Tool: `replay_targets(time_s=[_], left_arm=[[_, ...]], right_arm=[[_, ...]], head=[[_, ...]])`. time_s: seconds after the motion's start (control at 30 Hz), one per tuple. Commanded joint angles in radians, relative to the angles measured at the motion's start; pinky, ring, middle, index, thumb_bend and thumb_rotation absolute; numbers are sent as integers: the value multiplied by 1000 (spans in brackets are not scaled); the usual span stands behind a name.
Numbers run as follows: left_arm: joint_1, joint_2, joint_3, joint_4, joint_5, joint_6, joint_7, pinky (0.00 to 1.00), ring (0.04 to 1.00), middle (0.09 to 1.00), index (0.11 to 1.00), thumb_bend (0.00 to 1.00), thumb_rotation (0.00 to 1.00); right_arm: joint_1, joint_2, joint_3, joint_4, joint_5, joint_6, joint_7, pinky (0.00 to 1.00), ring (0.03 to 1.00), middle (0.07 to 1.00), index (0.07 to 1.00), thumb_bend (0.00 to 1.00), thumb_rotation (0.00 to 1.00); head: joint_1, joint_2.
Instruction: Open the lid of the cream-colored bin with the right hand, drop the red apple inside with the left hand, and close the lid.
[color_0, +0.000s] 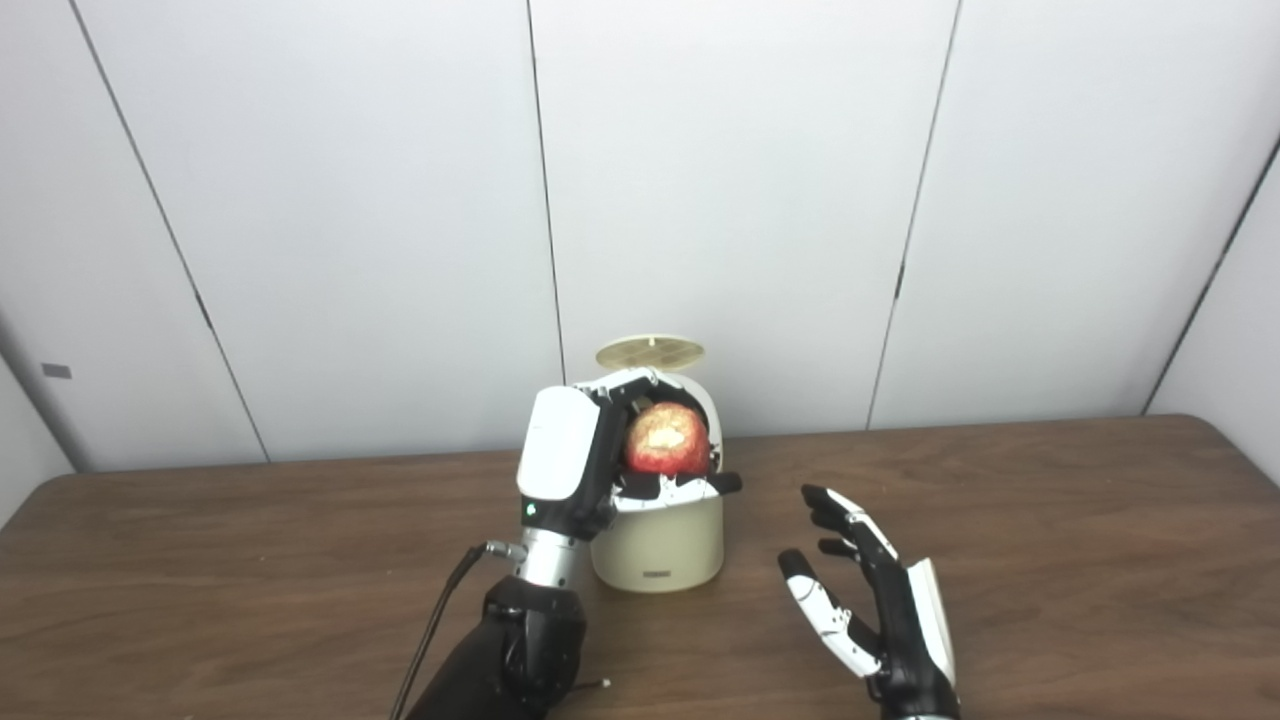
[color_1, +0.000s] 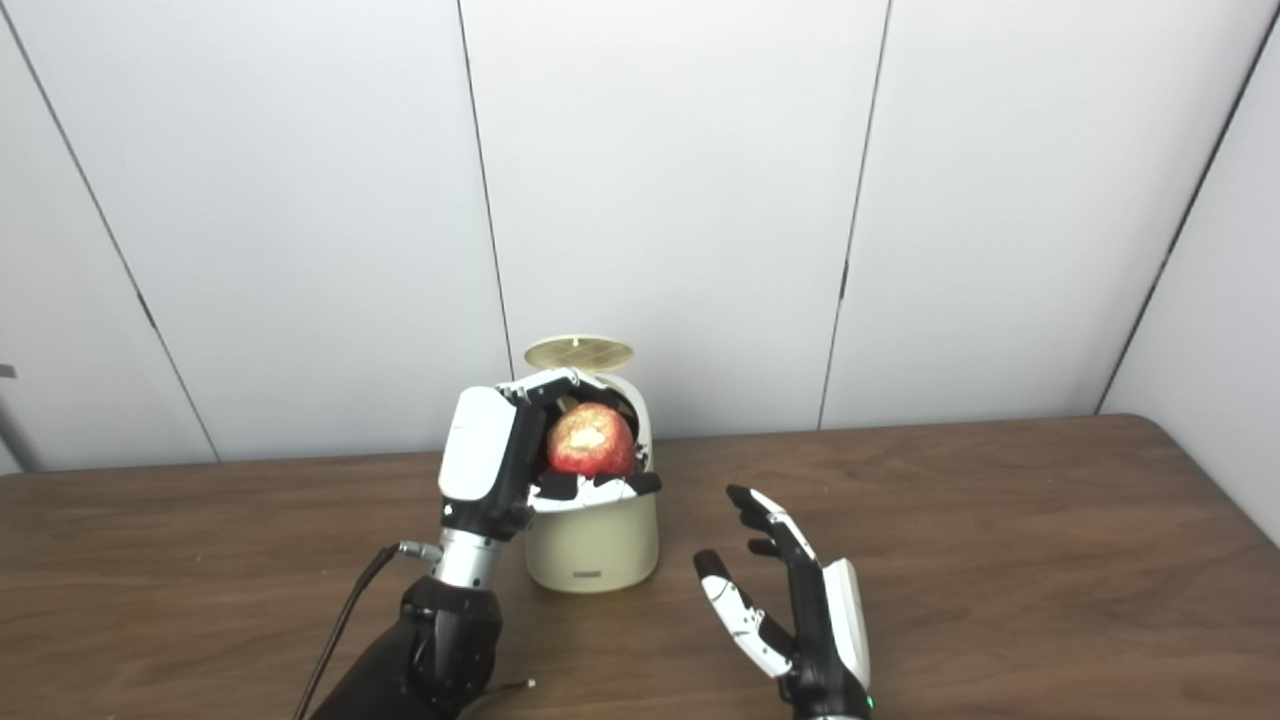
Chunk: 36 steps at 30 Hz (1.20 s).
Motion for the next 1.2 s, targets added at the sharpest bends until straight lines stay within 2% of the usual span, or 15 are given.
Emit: replay_targets(time_s=[0.0, 0.07, 0.17, 0.43, 0.6, 0.67, 0.9, 0.93, 0.97, 1.03, 1.17], left_arm=[[-34, 18, -4, 1, 27, 12, 20, 305, 455, 498, 468, 523, 0], [-38, 22, -7, 0, 40, 15, 39, 277, 440, 497, 468, 523, 0], [-39, 26, -6, -2, 46, 10, 47, 290, 448, 500, 466, 523, 0], [-37, 36, -8, -14, 51, 6, 45, 389, 519, 502, 466, 524, 0], [-31, 51, -27, -24, 92, 10, 72, 456, 583, 511, 464, 523, 0], [-28, 54, -31, -29, 102, 12, 82, 489, 607, 550, 481, 522, 48], [-24, 58, -40, -15, 124, -1, 133, 508, 638, 596, 492, 522, 67], [-25, 59, -42, -11, 125, -6, 139, 517, 642, 600, 537, 737, 81], [-26, 59, -43, -8, 125, -11, 144, 524, 646, 603, 568, 871, 86], [-27, 61, -47, -3, 125, -15, 152, 532, 651, 607, 588, 939, 90], [-34, 66, -59, 8, 132, -24, 174, 557, 659, 618, 608, 961, 85]], right_arm=[[37, 9, 10, 25, -6, -35, -20, 699, 793, 811, 798, 305, 673], [36, 8, 9, 28, -6, -35, -21, 697, 791, 808, 797, 304, 664], [37, 8, 10, 26, -6, -31, -19, 702, 793, 809, 797, 304, 663], [37, 7, 11, 28, -3, -39, -19, 709, 796, 812, 795, 310, 669], [37, 3, 10, 32, 3, -46, -17, 713, 801, 816, 795, 310, 669], [38, 2, 10, 30, 5, -43, -15, 710, 801, 815, 797, 314, 667], [40, -3, 10, 33, 8, -47, -14, 705, 799, 815, 797, 321, 673], [40, -3, 10, 33, 8, -48, -14, 704, 798, 814, 796, 323, 675], [40, -3, 10, 32, 9, -48, -14, 703, 798, 814, 796, 323, 675], [41, -2, 10, 31, 13, -47, -13, 701, 796, 813, 796, 323, 671], [42, -4, 13, 30, 4, -52, -17, 697, 794, 811, 792, 309, 638]], head=[[0, 0], [2, -1], [3, -4], [7, -8], [11, -9], [14, -10], [16, -16], [17, -17], [17, -17], [18, -18], [18, -19]])
